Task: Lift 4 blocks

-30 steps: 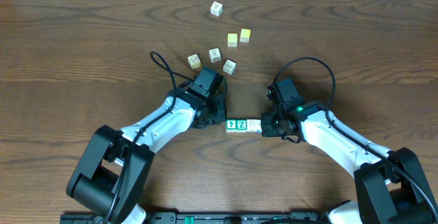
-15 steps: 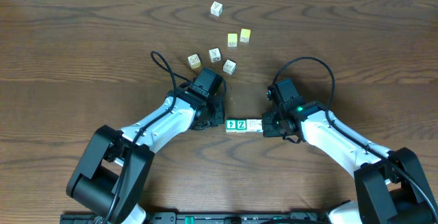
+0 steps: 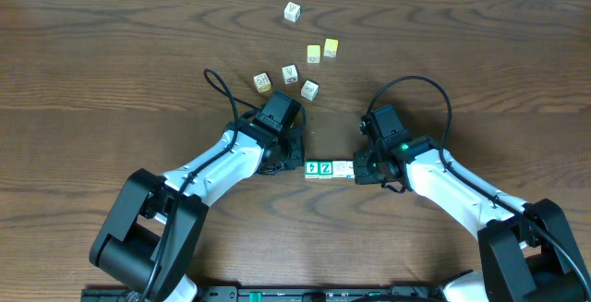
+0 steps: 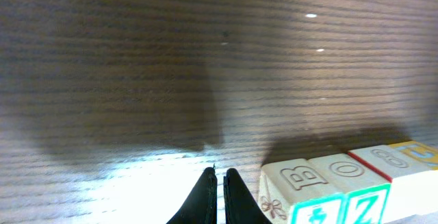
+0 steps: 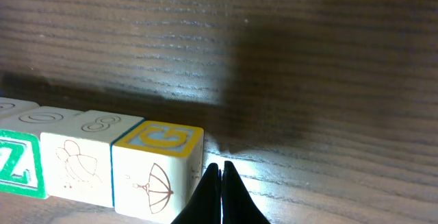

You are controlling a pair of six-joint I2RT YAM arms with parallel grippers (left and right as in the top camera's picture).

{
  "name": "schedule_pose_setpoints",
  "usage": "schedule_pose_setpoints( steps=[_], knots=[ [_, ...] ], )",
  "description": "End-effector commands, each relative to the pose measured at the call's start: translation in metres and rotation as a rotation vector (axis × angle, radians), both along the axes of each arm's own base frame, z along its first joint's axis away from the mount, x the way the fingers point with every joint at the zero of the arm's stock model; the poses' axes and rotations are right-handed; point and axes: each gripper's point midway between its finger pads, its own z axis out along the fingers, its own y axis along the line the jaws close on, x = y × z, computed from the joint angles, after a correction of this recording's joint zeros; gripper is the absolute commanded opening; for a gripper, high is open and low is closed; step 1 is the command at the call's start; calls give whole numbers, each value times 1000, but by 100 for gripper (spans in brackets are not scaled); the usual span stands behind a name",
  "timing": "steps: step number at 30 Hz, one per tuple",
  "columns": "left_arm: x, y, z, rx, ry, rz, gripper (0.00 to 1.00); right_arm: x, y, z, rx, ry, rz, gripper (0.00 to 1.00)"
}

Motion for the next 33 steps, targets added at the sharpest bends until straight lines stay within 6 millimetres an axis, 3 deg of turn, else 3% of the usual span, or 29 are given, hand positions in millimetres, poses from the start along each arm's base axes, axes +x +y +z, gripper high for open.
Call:
schedule_pose_setpoints(
  steps=[1,11,21,33],
  knots=[
    [-4,-4,-3,-17,7,-23,7,3,-3,-2,-17,-11,10,1],
    [-2,-23,0,-52,-47,-65,7,7,-2,-2,-12,-23,8,1],
    [-13,-6,-18,12,-26,-41,7,6,-2,-6,-12,-12,-6,1],
    [-7,0,-18,17,-35,-19,7,6,-2,-6,-12,-12,-6,1]
  ],
)
